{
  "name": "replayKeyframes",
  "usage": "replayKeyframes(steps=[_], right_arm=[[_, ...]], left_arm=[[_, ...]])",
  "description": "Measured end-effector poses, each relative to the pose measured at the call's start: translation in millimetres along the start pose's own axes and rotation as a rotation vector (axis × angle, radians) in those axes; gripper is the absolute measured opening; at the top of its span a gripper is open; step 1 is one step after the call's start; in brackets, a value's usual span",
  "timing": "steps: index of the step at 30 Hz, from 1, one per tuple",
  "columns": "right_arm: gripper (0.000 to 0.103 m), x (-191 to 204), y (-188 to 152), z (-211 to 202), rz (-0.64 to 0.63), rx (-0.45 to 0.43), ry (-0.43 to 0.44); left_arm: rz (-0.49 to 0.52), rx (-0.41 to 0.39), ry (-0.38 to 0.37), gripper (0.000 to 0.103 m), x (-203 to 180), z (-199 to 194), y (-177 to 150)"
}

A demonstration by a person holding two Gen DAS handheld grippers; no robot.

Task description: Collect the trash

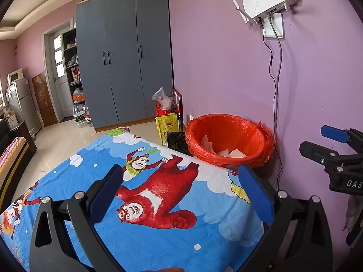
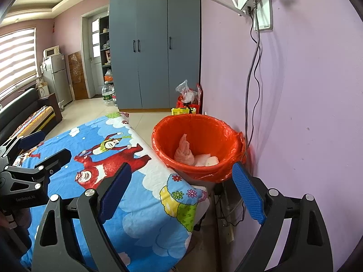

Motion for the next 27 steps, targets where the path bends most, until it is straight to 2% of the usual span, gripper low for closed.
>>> replayKeyframes(steps=[27], right_arm=[[0.085,2.1,-1.0,2.7,-0.003,0.002,0.003]], left_arm=[[0.002,-0.003,-0.01,0.098,0.1,-0.2,0.3]])
Point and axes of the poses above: each gripper's, at about its wrist camera, not at the fingertips, and z roughly the way its jaws point, x to its left, y to its top, the point moved 10 cm from there along z, roughly the way its jaws point, and after that the axes turned 4 degrees about x, right-handed, at the moved point
